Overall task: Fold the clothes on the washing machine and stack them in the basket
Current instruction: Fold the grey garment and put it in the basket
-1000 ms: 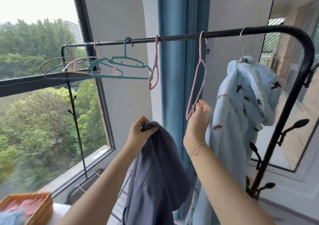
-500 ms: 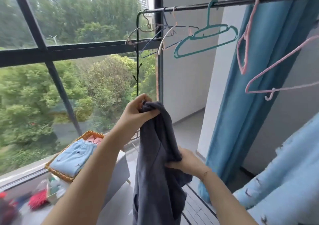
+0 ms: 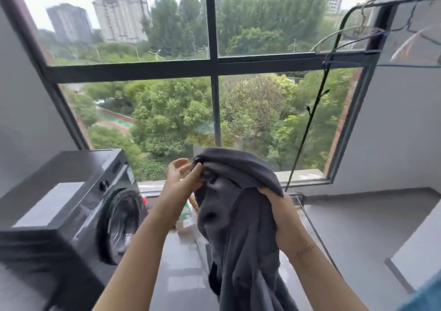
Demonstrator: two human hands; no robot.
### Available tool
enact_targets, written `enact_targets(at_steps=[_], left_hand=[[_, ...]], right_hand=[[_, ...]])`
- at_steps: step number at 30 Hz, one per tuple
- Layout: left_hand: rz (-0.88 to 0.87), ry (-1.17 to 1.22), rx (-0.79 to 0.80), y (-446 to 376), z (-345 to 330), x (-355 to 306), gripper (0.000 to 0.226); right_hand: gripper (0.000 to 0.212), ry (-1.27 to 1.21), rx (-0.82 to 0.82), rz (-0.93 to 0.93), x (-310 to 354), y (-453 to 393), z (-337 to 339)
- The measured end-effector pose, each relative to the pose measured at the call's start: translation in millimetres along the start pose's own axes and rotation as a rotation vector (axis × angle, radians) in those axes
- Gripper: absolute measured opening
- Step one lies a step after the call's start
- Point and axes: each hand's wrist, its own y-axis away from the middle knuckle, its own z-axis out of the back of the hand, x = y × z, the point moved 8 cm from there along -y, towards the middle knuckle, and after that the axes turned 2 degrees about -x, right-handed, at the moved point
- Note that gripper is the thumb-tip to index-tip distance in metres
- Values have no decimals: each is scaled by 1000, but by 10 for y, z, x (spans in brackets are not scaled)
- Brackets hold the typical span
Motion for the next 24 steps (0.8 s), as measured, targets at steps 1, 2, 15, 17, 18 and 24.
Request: enact_targets(at_steps=[1,2,15,17,18,24], left_hand=[[20,82,-47,-48,221,-3,46],[63,133,-76,-27,279,82,50],[356,90,-130,-96,2019,43,57],[347,131,-151,-97,2313,24,58],[329,165,-170,-128,2489,6,54],[233,54,-215,-341,3319,-293,29]], right_hand=[[10,-23,26,10,-24,-57,-275],[11,-35,36,28,-22,-70,-370],[8,169,304,6,-960,-123,-2639],[8,155,318,-21,-1094,-137,-2892],[8,142,337,-37,-1157,-139,-3057],[14,0,242,-47,-1223,-524,-3720]])
